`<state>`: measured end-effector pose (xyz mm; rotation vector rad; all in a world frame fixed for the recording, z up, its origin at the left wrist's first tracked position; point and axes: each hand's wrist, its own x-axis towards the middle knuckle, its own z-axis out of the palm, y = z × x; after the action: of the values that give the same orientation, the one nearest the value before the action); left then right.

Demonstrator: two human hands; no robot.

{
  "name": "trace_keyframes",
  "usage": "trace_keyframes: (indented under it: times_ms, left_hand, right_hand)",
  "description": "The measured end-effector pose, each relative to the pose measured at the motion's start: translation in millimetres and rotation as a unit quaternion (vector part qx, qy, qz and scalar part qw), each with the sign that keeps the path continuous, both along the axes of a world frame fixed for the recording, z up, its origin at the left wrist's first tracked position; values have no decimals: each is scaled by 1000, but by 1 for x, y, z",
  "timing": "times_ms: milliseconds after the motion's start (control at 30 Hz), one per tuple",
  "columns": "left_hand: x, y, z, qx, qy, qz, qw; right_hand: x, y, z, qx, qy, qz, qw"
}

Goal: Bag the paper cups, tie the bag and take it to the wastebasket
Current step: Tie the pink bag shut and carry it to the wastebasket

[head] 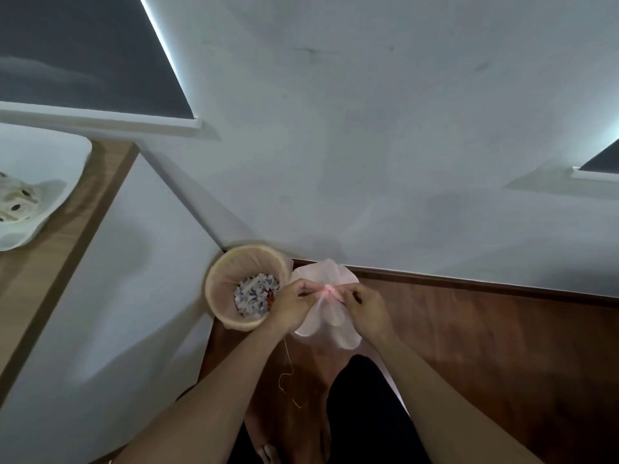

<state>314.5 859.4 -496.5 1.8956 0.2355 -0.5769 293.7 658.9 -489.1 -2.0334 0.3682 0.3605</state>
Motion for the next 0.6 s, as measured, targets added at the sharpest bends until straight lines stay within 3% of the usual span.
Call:
trace_keyframes:
  times_ms: [167, 300, 600]
  left_hand:
    - [7, 8, -22, 23, 16, -21, 999]
    - [-1, 10, -3, 6, 25, -1, 1000]
    - [-17, 19, 149, -34, 6, 4, 999]
  right_hand:
    - [6, 4, -13, -22, 19, 67, 997]
    - [-4, 2, 8, -25, 16, 66, 997]
    - [-12, -1, 152, 5, 14, 44, 999]
